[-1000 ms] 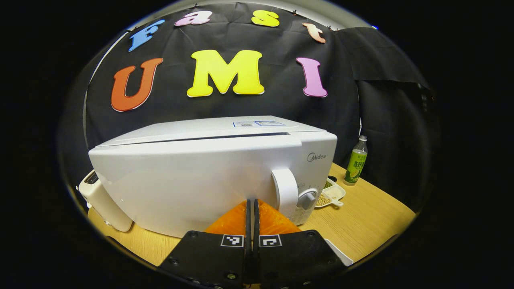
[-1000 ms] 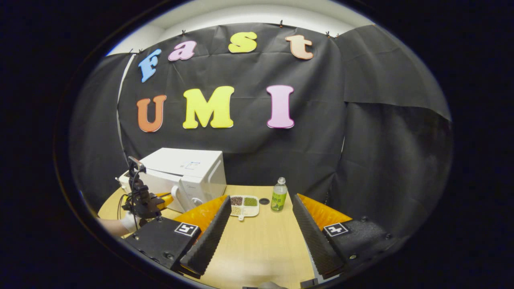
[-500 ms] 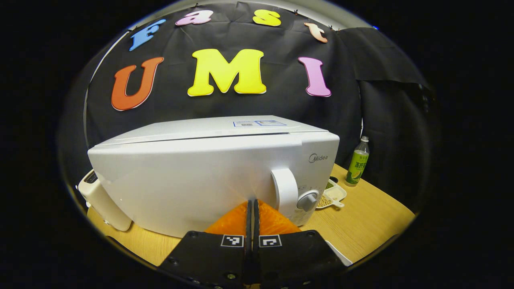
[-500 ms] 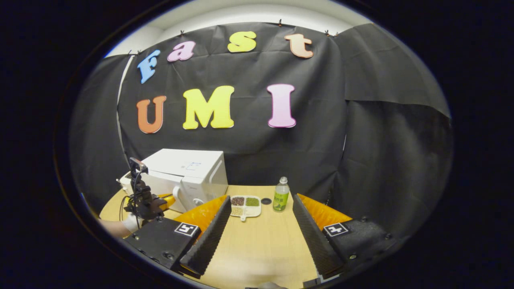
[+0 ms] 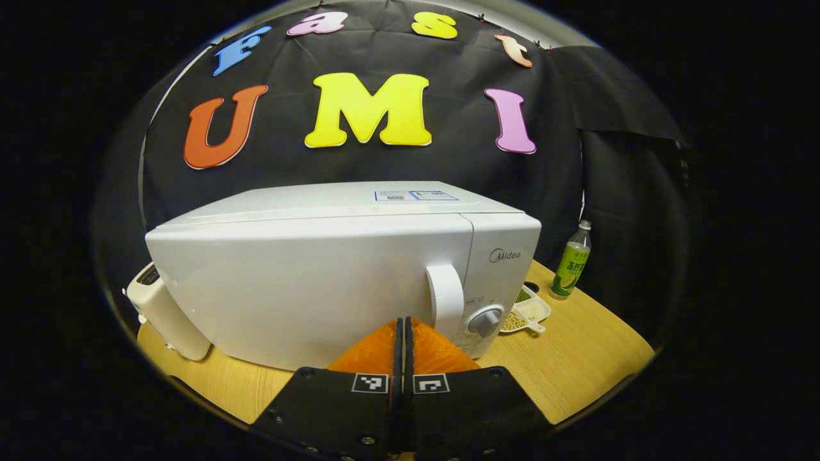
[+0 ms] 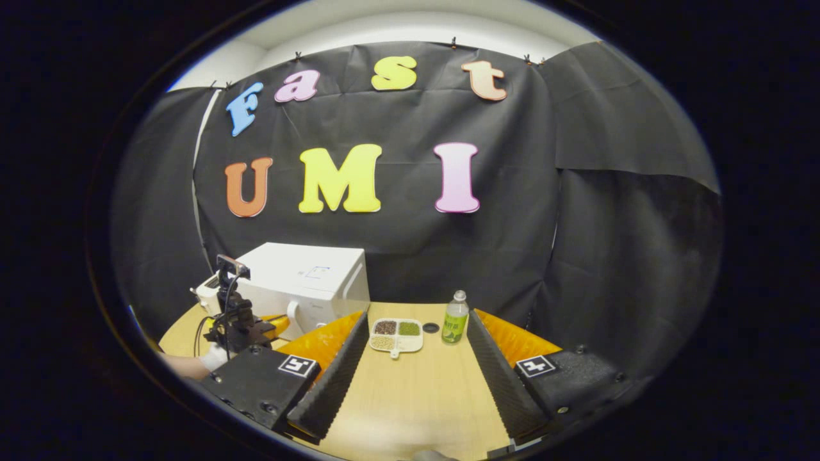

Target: Open the microwave oven with the left hand, put the food in, and close the microwave oven.

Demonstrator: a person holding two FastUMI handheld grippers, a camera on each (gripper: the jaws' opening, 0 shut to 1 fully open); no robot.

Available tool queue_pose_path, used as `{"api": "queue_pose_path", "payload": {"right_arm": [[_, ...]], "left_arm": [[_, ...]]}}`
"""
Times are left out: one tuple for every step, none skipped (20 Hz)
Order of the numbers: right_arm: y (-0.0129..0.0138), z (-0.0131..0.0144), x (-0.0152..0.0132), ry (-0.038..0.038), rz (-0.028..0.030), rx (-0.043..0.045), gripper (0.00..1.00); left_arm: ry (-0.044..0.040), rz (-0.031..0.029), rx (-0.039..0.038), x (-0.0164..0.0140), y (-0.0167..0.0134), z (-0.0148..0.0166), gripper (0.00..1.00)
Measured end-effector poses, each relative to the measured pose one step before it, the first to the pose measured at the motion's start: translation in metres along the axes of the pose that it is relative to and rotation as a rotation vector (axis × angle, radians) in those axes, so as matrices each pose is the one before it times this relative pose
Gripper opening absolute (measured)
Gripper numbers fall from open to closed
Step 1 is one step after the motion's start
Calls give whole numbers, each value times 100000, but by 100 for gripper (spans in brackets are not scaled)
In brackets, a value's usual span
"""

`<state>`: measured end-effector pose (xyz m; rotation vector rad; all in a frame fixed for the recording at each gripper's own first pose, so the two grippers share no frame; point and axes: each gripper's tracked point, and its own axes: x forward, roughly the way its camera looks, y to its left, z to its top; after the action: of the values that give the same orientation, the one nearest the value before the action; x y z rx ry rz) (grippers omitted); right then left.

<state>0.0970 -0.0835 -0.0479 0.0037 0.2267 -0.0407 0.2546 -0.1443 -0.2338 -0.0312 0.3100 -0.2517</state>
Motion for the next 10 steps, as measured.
{"api": "queue_pose_path", "payload": {"right_arm": [[245,-27,83,-89,642,-176,92],[216,57,136,-294,921,167,92],[212,24,106,-325,981,216,92],[110,-11,70,-504,937,-99,92],[10,53,9,-595,626,-130,92],[146,43,-95,-457,911,-259,92],[93,-8,-53,-347,947,-522,92],[43,-20,-64,-325,949,-459,92],[-143,-101,-14,-164,1140,-485,92],[57,-84,-117,-221,1131,-569,92]], "left_arm": [[-447,651,168,-718,185,189,0],[150,985,277,-691,326,130,0],[-168,-398,187,-773,81,202,0],[275,112,446,-182,-27,15,0],[-137,830,1034,-302,236,236,32],[-555,2390,1569,-899,342,147,64],[-626,1833,1043,-320,174,291,96],[-769,874,540,-508,-126,339,96],[-581,962,273,-364,-53,327,96],[-273,644,426,-473,-220,244,96]]}}
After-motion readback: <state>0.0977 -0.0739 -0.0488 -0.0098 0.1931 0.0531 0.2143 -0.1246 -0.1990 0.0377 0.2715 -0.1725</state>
